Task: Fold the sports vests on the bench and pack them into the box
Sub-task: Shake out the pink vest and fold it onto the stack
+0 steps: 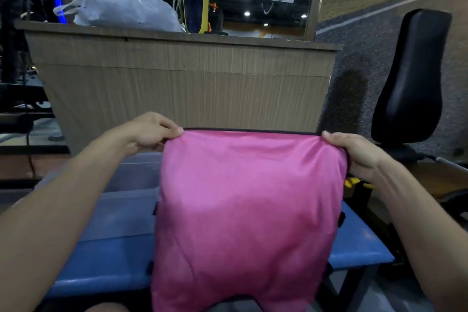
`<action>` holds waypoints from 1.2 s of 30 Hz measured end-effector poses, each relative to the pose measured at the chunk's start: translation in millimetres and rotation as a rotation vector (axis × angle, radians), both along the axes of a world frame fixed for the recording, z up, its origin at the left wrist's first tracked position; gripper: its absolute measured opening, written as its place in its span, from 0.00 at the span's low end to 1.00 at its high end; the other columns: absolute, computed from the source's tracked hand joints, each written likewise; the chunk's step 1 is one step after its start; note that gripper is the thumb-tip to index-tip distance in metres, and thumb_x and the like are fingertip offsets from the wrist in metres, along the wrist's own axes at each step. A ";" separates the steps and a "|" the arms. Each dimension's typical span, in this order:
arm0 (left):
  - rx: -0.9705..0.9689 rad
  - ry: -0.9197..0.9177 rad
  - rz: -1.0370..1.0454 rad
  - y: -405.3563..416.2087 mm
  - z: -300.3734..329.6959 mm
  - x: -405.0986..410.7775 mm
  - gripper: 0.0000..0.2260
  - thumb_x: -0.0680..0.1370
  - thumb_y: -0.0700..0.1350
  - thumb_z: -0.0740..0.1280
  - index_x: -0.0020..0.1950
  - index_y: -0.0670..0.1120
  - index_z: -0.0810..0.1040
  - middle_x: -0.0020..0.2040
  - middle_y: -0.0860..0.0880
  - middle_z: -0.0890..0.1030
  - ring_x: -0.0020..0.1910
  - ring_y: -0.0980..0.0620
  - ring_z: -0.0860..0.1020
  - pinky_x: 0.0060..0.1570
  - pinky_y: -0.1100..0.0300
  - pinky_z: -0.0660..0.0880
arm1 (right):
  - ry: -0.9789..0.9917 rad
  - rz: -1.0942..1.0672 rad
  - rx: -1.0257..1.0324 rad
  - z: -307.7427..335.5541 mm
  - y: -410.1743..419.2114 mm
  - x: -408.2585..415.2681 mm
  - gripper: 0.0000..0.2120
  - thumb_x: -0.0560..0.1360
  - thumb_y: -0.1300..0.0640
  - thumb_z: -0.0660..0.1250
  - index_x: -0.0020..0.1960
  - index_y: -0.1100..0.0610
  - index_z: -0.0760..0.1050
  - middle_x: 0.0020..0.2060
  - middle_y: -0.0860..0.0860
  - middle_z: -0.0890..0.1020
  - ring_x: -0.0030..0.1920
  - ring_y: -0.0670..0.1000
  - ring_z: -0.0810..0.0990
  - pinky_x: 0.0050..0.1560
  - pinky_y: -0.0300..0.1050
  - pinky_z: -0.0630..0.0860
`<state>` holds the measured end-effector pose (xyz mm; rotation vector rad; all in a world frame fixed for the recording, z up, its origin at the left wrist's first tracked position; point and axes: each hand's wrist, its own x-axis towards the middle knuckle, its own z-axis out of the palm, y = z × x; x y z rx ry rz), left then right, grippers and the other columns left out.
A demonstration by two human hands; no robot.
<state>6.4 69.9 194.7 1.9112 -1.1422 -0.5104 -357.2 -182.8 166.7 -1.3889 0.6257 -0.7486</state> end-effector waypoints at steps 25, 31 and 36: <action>-0.223 0.297 -0.050 -52.1 1.1 -143.3 0.07 0.80 0.41 0.71 0.51 0.37 0.82 0.30 0.45 0.82 0.27 0.51 0.82 0.31 0.56 0.82 | 0.260 -0.268 -0.547 22.4 104.1 91.6 0.12 0.71 0.52 0.77 0.31 0.54 0.83 0.25 0.50 0.81 0.28 0.51 0.80 0.38 0.57 0.85; -0.245 0.295 -0.067 -50.5 3.4 -138.1 0.05 0.77 0.40 0.74 0.48 0.38 0.84 0.39 0.42 0.83 0.37 0.47 0.83 0.44 0.51 0.85 | 0.313 -0.301 -0.620 26.7 110.5 92.5 0.10 0.72 0.55 0.75 0.33 0.56 0.83 0.30 0.54 0.85 0.34 0.55 0.86 0.38 0.58 0.84; -0.223 0.355 -0.114 -45.4 8.8 -138.2 0.07 0.77 0.39 0.74 0.50 0.37 0.83 0.44 0.39 0.86 0.40 0.46 0.86 0.43 0.53 0.85 | 0.273 -0.244 -0.548 29.0 115.1 95.2 0.08 0.70 0.57 0.70 0.36 0.59 0.84 0.32 0.60 0.84 0.31 0.58 0.83 0.37 0.65 0.83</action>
